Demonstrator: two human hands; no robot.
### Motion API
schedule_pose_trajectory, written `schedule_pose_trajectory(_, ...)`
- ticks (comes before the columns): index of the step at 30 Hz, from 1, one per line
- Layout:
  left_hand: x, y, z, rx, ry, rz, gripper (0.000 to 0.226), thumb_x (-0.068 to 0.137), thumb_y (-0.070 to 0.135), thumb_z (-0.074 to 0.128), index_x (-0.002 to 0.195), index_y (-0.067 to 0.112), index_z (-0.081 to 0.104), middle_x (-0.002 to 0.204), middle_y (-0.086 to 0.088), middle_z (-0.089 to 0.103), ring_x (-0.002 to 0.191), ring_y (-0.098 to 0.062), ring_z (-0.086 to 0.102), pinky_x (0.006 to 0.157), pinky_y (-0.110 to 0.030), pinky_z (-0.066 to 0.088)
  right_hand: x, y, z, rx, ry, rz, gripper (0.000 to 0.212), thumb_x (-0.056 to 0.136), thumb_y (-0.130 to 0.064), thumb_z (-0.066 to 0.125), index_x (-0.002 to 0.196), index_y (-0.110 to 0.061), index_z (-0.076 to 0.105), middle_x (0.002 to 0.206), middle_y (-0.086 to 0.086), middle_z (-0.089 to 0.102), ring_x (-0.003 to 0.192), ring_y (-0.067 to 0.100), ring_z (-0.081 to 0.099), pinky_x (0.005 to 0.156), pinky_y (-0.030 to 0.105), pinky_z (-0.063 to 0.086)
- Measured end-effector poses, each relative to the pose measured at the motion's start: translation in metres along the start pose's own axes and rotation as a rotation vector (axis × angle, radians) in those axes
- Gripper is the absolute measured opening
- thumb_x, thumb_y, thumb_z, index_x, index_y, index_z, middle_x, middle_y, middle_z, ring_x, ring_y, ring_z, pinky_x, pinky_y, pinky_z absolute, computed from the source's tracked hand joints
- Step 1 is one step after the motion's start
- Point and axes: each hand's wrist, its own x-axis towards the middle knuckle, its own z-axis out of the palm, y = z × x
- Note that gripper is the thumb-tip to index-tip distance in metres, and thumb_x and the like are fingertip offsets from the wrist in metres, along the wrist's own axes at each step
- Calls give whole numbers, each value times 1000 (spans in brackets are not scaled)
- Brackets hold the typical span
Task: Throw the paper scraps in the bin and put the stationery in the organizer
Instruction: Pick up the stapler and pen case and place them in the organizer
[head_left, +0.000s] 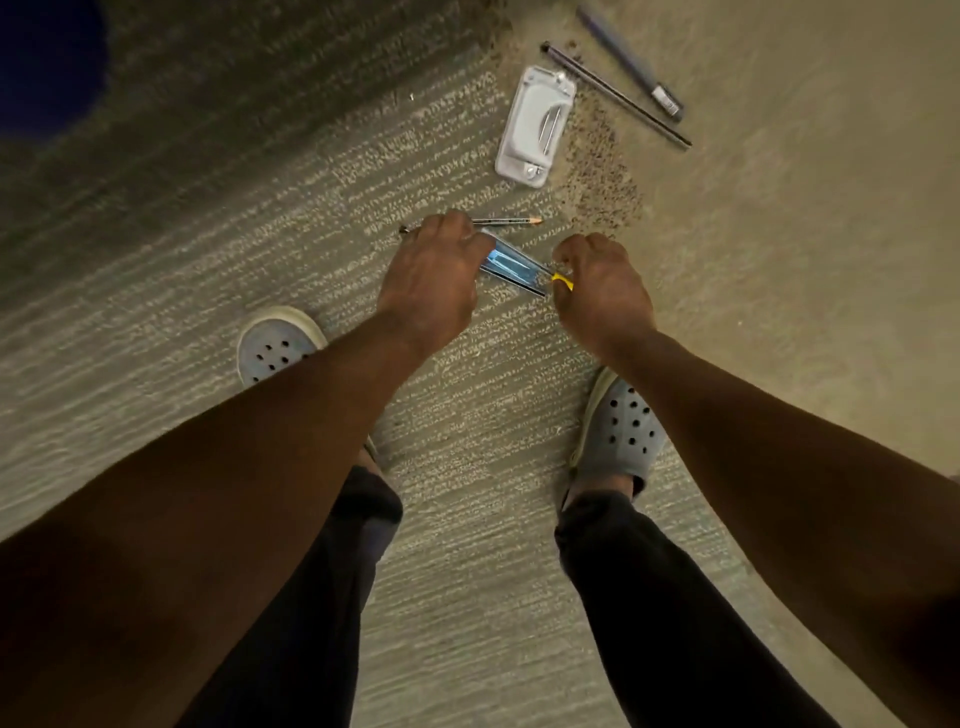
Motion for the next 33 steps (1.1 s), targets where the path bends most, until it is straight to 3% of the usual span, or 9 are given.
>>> schedule_pose_trajectory(7, 20, 5, 15, 83, 16, 79, 39, 85, 10, 64, 124, 14, 57, 124, -12, 52, 113, -30, 49, 94, -45, 45, 11, -3, 12, -25, 57, -30, 24, 89, -14, 55, 113, -12, 54, 108, 9, 58, 98, 22, 51, 74, 30, 42)
schedule_pose_trajectory(12, 24, 1, 19, 75, 26, 105, 44, 82, 10, 68, 124, 12, 54, 126, -9, 53, 113, -26, 49, 97, -41, 44, 33, -13, -3, 150, 158, 29, 19, 94, -22, 51, 107, -9, 56, 101, 8, 61, 89, 17, 54, 67, 20, 36)
schedule_pose_trajectory(15, 20, 0, 19, -40, 88, 69, 37, 85, 13, 65, 120, 10, 53, 120, -9, 55, 108, -25, 51, 93, -39, 44, 61, -24, -15, 327, 225, 110, 29, 91, -36, 59, 106, -11, 57, 94, 3, 64, 79, 12, 57, 57, 16, 32)
schedule_pose_trajectory(20, -3, 0, 10, -371, 152, -32, 28, 89, 15, 60, 113, 4, 52, 113, -12, 50, 89, -21, 55, 73, -32, 50, 107, -47, -23, 561, 274, 327, 47, 73, -57, 70, 92, -20, 50, 92, -3, 61, 78, 10, 57, 57, 21, 35)
schedule_pose_trajectory(22, -14, 0, 8, -460, 181, -110, 27, 88, 15, 61, 112, 4, 52, 114, -11, 49, 84, -20, 56, 69, -29, 49, 117, -56, -25, 614, 290, 428, 56, 66, -59, 74, 97, -19, 51, 89, -6, 58, 78, 10, 58, 61, 22, 43)
schedule_pose_trajectory(26, -35, 4, 1, -586, 243, -291, 28, 87, 18, 65, 112, 8, 56, 113, -7, 51, 84, -12, 54, 68, -19, 46, 121, -70, -29, 694, 230, 554, 52, 65, -49, 79, 100, -18, 56, 68, -16, 45, 60, -2, 49, 44, 16, 34)
schedule_pose_trajectory(30, -51, 8, -29, -821, 300, -520, 25, 84, 21, 72, 107, 17, 64, 105, 3, 59, 77, -7, 60, 63, -6, 46, 96, -72, -45, 881, 84, 573, 48, 69, -39, 80, 105, -13, 62, 82, -6, 64, 73, 8, 63, 53, 18, 44)
schedule_pose_trajectory(33, -62, 9, -70, -1132, 326, -756, 22, 79, 22, 77, 95, 32, 64, 94, 6, 70, 72, -5, 65, 57, -13, 47, 62, -76, -66, 929, 32, 508, 32, 74, -35, 76, 97, -18, 64, 89, -3, 69, 78, 10, 67, 58, 22, 50)
